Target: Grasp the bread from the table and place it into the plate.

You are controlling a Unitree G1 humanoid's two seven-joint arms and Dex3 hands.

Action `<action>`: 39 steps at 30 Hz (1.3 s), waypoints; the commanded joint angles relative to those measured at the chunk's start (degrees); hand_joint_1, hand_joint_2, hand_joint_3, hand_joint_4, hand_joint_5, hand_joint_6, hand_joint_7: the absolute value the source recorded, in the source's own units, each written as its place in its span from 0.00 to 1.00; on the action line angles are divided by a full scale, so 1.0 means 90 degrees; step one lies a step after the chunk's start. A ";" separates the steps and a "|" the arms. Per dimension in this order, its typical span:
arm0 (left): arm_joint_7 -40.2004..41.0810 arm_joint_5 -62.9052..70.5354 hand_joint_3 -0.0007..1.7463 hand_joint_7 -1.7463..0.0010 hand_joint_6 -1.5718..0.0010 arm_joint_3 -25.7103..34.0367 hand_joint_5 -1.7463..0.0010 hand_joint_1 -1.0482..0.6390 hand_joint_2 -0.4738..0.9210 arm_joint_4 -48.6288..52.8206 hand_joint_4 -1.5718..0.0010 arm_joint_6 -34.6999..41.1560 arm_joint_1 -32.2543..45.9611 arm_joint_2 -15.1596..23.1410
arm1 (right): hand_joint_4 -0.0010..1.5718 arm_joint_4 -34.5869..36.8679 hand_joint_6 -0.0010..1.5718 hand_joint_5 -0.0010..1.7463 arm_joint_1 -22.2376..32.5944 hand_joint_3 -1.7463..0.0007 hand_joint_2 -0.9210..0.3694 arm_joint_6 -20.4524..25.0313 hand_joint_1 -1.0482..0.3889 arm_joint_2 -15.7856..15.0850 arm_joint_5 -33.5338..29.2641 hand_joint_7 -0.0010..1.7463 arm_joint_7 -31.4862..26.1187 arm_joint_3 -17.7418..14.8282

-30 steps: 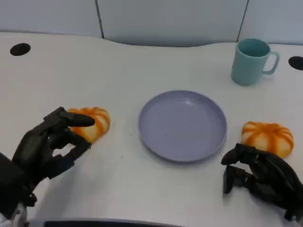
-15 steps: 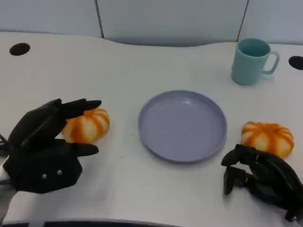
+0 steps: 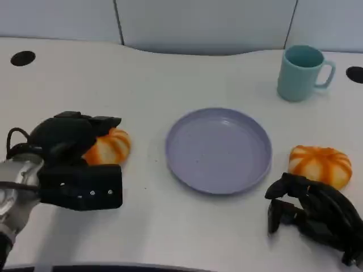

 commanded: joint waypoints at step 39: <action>-0.0247 0.0065 0.00 0.99 0.94 -0.1677 0.99 0.10 0.90 0.4038 0.98 0.1153 -0.2372 -0.1312 | 0.37 0.0037 0.49 0.91 0.0358 0.94 0.00 0.0263 0.36 0.0022 0.0100 0.54 -0.0060 0.0016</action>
